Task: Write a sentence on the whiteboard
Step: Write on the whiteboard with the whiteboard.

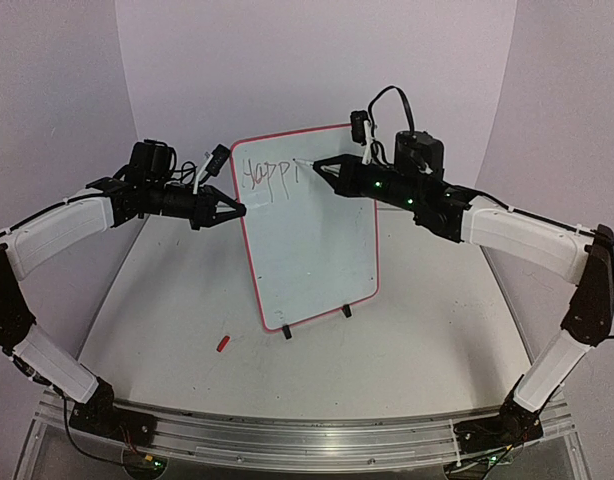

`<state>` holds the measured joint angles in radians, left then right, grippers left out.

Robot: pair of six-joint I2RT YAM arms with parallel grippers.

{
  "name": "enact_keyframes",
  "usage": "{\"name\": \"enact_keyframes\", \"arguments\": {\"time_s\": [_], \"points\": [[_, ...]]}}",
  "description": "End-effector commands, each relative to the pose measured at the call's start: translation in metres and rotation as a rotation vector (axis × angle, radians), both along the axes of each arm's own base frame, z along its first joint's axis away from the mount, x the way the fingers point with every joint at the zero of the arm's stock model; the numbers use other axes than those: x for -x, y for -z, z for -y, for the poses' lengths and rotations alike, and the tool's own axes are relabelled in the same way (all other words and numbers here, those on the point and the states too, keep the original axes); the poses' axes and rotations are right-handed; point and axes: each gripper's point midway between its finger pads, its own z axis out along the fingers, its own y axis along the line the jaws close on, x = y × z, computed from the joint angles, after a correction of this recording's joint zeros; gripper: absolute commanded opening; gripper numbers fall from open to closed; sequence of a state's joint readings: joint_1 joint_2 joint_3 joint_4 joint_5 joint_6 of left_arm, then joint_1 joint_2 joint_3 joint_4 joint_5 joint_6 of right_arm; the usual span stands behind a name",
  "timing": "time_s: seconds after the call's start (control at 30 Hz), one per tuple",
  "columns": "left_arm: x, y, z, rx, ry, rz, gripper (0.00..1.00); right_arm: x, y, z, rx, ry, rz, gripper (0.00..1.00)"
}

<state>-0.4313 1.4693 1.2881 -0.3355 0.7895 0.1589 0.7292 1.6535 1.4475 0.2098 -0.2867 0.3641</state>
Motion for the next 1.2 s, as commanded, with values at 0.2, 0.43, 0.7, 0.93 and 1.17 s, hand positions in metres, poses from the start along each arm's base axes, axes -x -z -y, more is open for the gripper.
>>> {"name": "enact_keyframes", "arguments": {"time_s": [0.2,0.43,0.7,0.93,1.17], "points": [[0.016,0.052,0.0,-0.135,0.035,-0.115,0.0,0.018,-0.039,0.018,-0.069,0.008,0.103,0.0],[0.016,0.053,-0.001,-0.137,0.031,-0.117,0.0,0.012,-0.018,0.025,-0.039,0.059,0.062,0.0],[0.016,0.052,-0.001,-0.137,0.032,-0.113,0.0,0.002,-0.01,0.019,-0.017,0.067,0.049,0.0],[0.016,0.052,0.0,-0.135,0.035,-0.115,0.0,-0.001,-0.009,0.014,-0.009,0.057,0.049,0.0],[0.016,0.051,0.0,-0.134,0.035,-0.112,0.0,-0.005,-0.005,0.014,-0.003,0.072,0.043,0.0]]}}
